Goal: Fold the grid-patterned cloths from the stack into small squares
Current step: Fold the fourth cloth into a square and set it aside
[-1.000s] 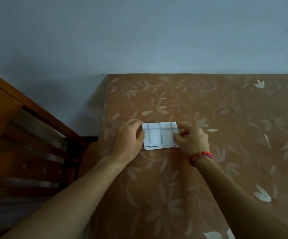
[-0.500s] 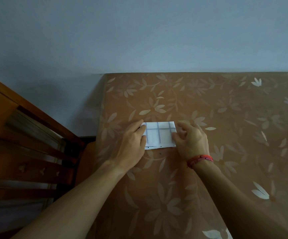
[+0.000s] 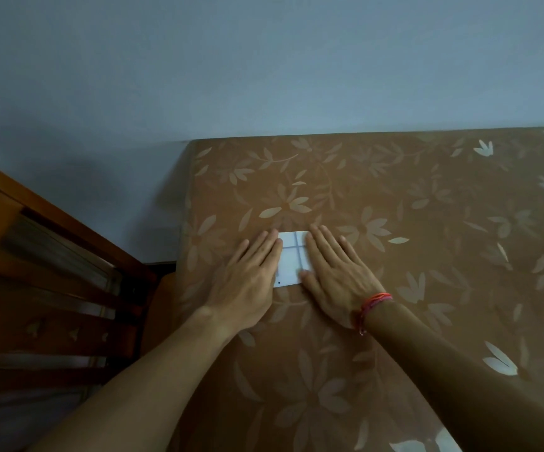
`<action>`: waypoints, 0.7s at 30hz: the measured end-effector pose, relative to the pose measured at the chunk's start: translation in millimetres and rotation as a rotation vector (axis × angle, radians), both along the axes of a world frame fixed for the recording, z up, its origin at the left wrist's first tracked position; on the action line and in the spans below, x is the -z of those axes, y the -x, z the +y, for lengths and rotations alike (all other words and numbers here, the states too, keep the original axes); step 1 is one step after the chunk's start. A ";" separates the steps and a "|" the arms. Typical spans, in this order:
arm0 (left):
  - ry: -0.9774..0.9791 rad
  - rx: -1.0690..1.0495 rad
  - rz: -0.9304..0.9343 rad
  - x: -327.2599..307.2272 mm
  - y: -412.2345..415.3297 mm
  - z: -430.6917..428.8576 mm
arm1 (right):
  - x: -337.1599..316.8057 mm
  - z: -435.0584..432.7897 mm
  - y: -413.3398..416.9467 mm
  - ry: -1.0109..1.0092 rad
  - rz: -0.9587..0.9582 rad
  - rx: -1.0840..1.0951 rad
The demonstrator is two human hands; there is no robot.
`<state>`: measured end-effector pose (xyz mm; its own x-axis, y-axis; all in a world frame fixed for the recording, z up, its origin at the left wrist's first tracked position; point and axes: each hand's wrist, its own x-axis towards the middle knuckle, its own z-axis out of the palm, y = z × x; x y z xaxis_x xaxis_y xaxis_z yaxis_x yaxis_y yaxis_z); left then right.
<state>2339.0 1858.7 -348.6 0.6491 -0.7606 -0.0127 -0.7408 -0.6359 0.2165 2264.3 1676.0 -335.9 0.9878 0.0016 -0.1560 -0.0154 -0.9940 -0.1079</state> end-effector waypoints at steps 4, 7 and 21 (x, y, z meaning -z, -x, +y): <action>-0.011 -0.022 0.061 -3.0 2.4 -3.1 | -1.0 -0.7 2.6 0.007 0.045 0.028; 0.172 -0.176 0.325 -18.8 1.5 -10.2 | -8.9 0.2 -0.3 -0.115 0.055 0.062; 1.166 -0.937 1.200 -63.1 38.7 -3.6 | -45.4 -1.8 14.7 -1.190 -0.148 0.789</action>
